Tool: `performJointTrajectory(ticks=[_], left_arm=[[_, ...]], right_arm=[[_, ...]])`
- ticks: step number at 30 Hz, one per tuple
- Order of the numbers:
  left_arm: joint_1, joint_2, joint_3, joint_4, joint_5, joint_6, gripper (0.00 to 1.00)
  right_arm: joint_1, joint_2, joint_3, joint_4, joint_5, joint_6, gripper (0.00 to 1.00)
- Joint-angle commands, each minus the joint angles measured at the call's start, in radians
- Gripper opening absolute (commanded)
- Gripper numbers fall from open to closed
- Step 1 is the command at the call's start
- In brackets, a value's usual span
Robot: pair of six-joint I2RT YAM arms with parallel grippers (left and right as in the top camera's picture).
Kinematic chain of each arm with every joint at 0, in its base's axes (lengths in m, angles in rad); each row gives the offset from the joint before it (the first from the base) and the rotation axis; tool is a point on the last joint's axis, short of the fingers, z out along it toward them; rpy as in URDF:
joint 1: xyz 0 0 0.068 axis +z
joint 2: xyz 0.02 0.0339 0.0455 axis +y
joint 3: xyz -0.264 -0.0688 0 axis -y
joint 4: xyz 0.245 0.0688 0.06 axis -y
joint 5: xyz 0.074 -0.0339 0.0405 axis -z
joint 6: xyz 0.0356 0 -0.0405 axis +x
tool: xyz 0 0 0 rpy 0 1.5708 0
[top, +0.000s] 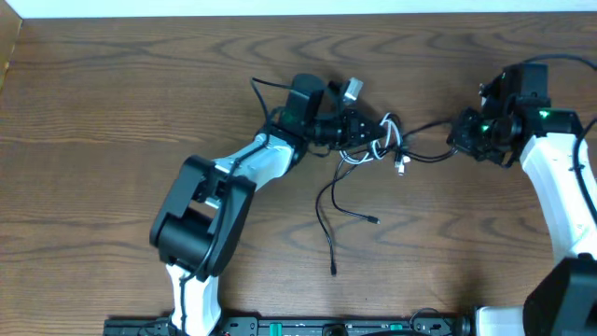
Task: Untangle cables
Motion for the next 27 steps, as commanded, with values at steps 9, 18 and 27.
performJointTrajectory(ticks=[9, 18, 27], left_arm=[[0.006, -0.428, 0.016, -0.326, -0.28, 0.327, 0.08], [0.032, -0.572, 0.016, -0.318, -0.296, 0.334, 0.07], [0.174, -0.628, 0.016, -0.272, -0.296, 0.33, 0.07]], right_arm=[[0.062, 0.137, -0.08, 0.121, -0.097, 0.006, 0.01], [0.212, 0.185, -0.08, 0.219, -0.251, -0.037, 0.01], [0.248, 0.188, -0.148, 0.184, -0.066, 0.021, 0.01]])
